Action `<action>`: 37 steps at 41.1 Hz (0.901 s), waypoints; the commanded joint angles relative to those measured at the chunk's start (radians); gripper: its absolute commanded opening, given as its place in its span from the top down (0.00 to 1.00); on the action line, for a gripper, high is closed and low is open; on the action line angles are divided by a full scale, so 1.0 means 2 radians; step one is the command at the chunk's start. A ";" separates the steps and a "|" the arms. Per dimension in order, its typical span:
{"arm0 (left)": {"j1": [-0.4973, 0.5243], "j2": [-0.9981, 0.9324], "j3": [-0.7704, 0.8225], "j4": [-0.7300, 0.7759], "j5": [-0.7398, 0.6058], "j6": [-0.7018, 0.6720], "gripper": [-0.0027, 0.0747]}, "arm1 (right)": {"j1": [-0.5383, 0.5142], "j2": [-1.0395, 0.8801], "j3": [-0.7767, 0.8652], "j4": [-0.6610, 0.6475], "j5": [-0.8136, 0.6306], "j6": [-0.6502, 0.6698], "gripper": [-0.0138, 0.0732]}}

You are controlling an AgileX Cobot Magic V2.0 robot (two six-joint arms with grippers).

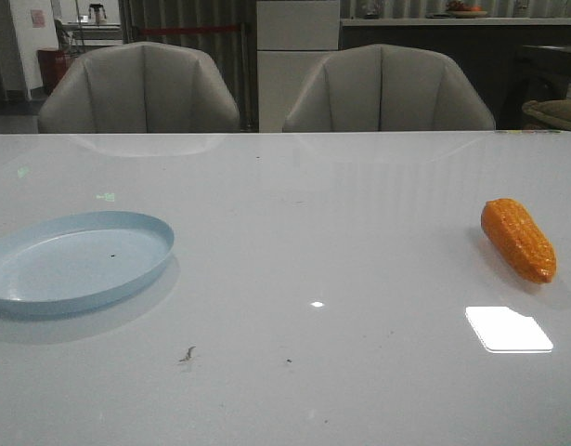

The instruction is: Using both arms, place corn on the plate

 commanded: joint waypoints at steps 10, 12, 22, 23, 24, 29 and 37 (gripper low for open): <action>-0.004 0.046 -0.018 -0.001 -0.041 -0.002 0.84 | -0.001 0.179 -0.113 0.002 -0.077 -0.004 0.80; -0.004 0.050 -0.018 -0.001 -0.039 -0.002 0.84 | -0.001 0.195 -0.113 0.002 -0.086 -0.004 0.80; -0.004 0.087 -0.018 -0.026 -0.029 -0.002 0.72 | -0.001 0.251 -0.113 0.026 -0.084 -0.004 0.62; -0.004 0.092 -0.018 -0.031 -0.023 -0.002 0.69 | -0.001 0.256 -0.113 0.026 -0.082 -0.004 0.57; -0.004 0.096 -0.018 -0.032 -0.019 -0.002 0.66 | -0.001 0.257 -0.113 0.026 -0.080 -0.004 0.53; -0.004 0.117 -0.018 -0.036 0.007 -0.002 0.47 | -0.001 0.276 -0.113 0.026 -0.076 -0.004 0.29; -0.004 0.146 -0.018 -0.069 0.024 -0.002 0.42 | -0.001 0.295 -0.113 0.026 -0.075 -0.004 0.26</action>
